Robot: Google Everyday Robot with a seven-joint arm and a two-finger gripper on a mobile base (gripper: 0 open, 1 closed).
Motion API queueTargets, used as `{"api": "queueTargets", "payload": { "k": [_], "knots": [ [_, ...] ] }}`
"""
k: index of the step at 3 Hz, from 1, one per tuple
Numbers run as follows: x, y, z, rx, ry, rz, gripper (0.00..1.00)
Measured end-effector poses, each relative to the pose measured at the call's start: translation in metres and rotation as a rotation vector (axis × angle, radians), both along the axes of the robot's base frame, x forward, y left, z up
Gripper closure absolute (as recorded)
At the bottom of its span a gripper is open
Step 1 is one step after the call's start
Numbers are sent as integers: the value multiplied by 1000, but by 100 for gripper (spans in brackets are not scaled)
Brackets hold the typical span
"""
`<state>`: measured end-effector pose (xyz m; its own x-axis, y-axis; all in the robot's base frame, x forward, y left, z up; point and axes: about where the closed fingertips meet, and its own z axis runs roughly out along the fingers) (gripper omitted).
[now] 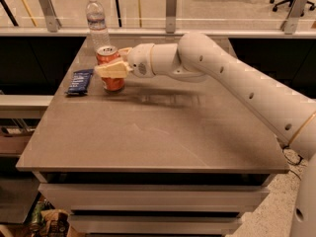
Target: Move coke can near rxbar blueberry
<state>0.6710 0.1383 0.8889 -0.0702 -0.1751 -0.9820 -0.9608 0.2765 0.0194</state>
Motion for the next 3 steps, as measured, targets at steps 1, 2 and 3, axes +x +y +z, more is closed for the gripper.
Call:
{"api": "queueTargets", "payload": {
  "k": [1, 2, 3],
  "knots": [
    [3, 3, -10, 11, 17, 18, 100],
    [1, 6, -10, 11, 17, 22, 81],
    [0, 8, -10, 11, 17, 26, 59]
  ]
}}
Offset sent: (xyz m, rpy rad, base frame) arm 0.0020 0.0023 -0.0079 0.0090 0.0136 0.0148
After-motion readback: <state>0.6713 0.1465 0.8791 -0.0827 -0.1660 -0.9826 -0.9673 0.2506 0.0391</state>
